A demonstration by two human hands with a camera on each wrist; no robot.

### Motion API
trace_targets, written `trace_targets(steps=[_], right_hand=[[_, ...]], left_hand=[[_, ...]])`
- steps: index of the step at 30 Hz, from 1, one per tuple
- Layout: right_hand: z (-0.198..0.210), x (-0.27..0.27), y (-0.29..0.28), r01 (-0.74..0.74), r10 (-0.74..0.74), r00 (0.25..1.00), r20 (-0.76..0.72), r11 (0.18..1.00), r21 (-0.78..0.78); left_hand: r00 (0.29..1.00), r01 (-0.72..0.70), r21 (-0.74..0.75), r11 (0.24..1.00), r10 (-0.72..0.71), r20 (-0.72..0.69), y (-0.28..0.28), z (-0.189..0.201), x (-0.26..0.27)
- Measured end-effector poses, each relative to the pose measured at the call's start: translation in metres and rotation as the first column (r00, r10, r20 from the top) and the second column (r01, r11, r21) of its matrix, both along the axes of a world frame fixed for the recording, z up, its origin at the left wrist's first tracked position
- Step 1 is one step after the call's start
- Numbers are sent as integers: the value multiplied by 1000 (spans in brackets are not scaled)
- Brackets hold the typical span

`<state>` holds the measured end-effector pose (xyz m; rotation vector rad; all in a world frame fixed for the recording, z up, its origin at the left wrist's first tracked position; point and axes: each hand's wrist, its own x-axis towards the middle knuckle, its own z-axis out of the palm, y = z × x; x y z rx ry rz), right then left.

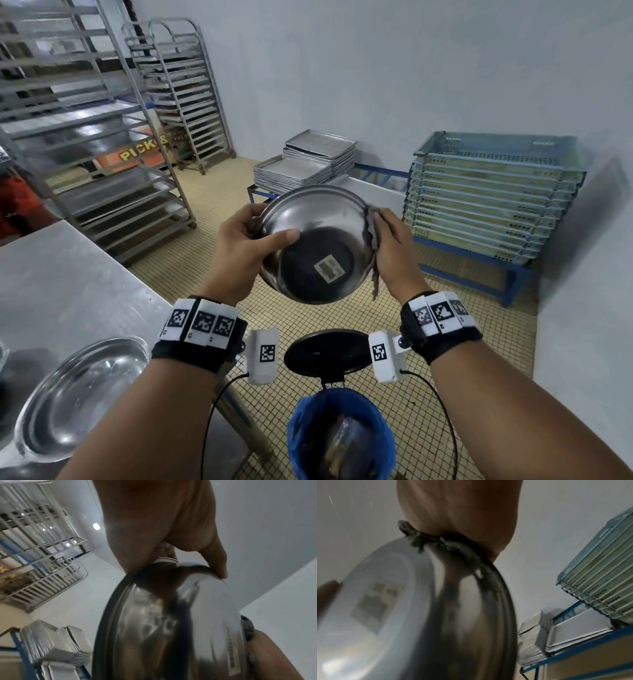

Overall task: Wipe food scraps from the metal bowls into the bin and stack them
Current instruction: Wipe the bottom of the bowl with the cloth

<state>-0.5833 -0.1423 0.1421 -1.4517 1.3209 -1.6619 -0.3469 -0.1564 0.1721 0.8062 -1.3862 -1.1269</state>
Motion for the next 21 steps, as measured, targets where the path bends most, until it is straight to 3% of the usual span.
trace_targets(steps=[4, 9, 11, 13, 17, 19, 21], right_hand=[[22, 0, -1, -29, 29, 1000, 3, 998, -56], [22, -4, 3, -37, 38, 995, 96, 999, -5], [15, -2, 5, 12, -13, 997, 75, 1000, 9], [14, -3, 2, 15, -14, 1000, 12, 1000, -12], [20, -1, 0, -49, 38, 989, -146, 996, -69], [21, -1, 2, -56, 40, 985, -165, 994, -93], [18, -3, 3, -45, 33, 993, -114, 994, -99]], left_hand=[[999, 38, 16, 999, -38, -37, 1, -4, -5], [965, 89, 104, 991, -60, -254, 1, -6, 3], [986, 48, 91, 995, -33, -161, 2, -8, 3], [999, 3, 24, 1000, -3, 33, 2, -6, 4], [934, -1, -56, 998, 21, 356, 1, 9, 2], [932, 4, -57, 998, 17, 362, -1, 13, 2], [963, 6, -28, 1000, 2, 270, -1, 12, 3]])
